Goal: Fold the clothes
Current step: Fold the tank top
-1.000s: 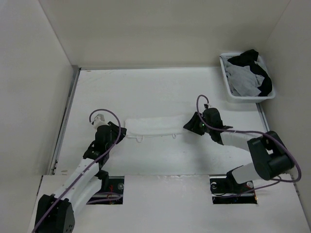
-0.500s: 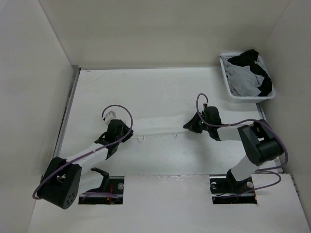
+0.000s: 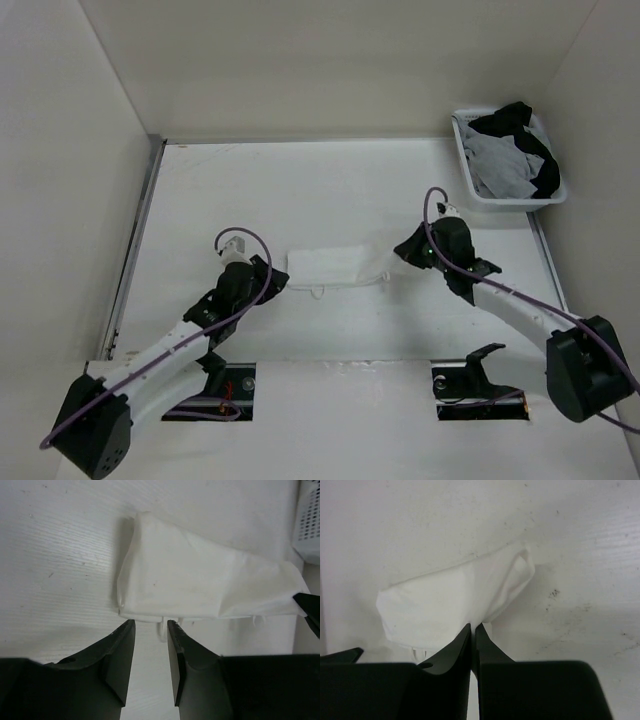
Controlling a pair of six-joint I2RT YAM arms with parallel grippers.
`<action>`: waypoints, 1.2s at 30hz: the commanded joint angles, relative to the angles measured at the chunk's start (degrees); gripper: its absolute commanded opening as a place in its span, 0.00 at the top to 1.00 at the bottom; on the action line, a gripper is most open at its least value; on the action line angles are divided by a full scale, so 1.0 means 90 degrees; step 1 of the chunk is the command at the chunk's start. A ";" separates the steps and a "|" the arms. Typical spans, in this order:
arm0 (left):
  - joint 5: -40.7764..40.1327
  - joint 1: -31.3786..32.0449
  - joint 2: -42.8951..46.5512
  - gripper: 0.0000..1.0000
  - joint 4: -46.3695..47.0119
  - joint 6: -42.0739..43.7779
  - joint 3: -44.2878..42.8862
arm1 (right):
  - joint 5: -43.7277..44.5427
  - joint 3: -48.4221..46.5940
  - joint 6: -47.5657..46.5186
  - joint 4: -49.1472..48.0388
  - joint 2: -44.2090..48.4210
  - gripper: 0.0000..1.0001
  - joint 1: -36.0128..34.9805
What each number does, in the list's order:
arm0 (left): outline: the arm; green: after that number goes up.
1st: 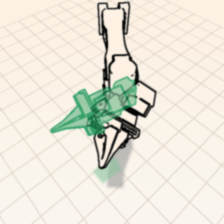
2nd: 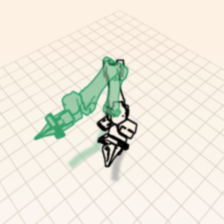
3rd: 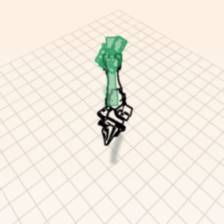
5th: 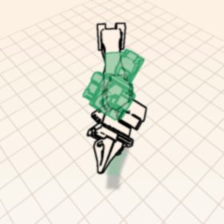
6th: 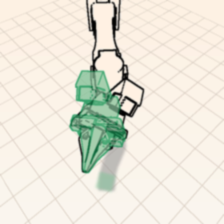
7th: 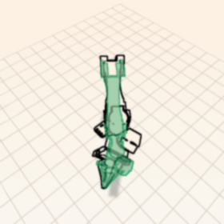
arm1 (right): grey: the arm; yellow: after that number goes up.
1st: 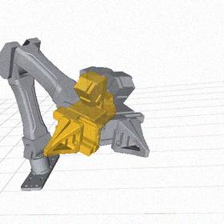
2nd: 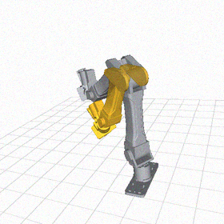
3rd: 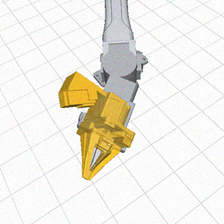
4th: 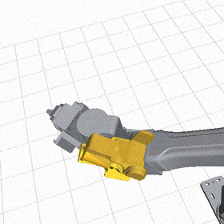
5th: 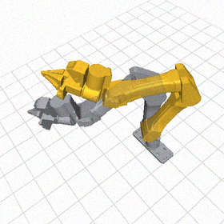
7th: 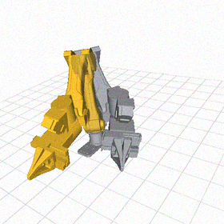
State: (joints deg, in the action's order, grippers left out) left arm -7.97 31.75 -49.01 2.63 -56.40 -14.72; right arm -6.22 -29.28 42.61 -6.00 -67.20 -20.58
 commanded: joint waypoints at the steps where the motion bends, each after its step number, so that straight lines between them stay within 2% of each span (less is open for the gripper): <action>1: -0.0081 -0.0007 0.0863 0.69 -0.0681 -0.0256 -0.0014 | 0.1303 -0.1099 -0.0934 0.1464 0.0016 0.91 -0.0733; 6: -0.0062 -0.0212 0.1578 0.68 -0.1259 -0.0198 -0.0190 | 0.2427 -0.2447 -0.1297 0.2355 -0.0988 0.91 -0.2081; 13: 0.0016 -0.0368 0.2027 0.68 -0.1542 -0.0120 -0.0629 | 0.3093 -0.4624 -0.1424 0.3282 -0.2980 0.91 -0.3654; 18: 0.0016 -0.0738 0.2379 0.67 -0.1659 0.0046 -0.0932 | 0.3113 -0.6207 -0.1453 0.3859 -0.4376 0.91 -0.4280; 21: 0.0104 -0.1070 0.2613 0.67 -0.1748 0.0056 -0.0962 | 0.2996 -0.6813 -0.1405 0.4006 -0.4983 0.90 -0.4495; 23: 0.0211 -0.1314 0.2779 0.66 -0.1816 0.0056 -0.0952 | 0.2928 -0.7078 -0.1317 0.4016 -0.5296 0.86 -0.4573; 24: 0.0279 -0.1461 0.2867 0.66 -0.1845 0.0056 -0.0943 | 0.2908 -0.7156 -0.1239 0.3987 -0.5403 0.81 -0.4603; 27: 0.0377 -0.1784 0.3004 0.66 -0.1894 0.0056 -0.0942 | 0.2723 -0.7265 -0.1092 0.3870 -0.5512 0.75 -0.4681; 28: 0.0397 -0.1881 0.3024 0.66 -0.1894 0.0066 -0.0933 | 0.2664 -0.7216 -0.1034 0.3792 -0.5425 0.69 -0.4700; 32: 0.0621 -0.1922 0.2577 0.65 -0.1583 0.0105 -0.0962 | 0.2362 -0.6048 -0.0829 0.2770 -0.4266 0.46 -0.4691; 34: 0.0670 -0.1698 0.2206 0.65 -0.1232 0.0066 -0.0923 | 0.2089 -0.5179 -0.0721 0.2057 -0.3514 0.45 -0.4555; 36: 0.0632 -0.1289 0.1757 0.65 -0.0744 0.0037 -0.0884 | 0.1767 -0.4300 -0.0604 0.1315 -0.2936 0.55 -0.4273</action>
State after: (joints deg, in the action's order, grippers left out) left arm -4.16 16.73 -29.21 -11.55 -56.40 -21.26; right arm 13.76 -74.00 34.54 18.44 -102.54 -61.65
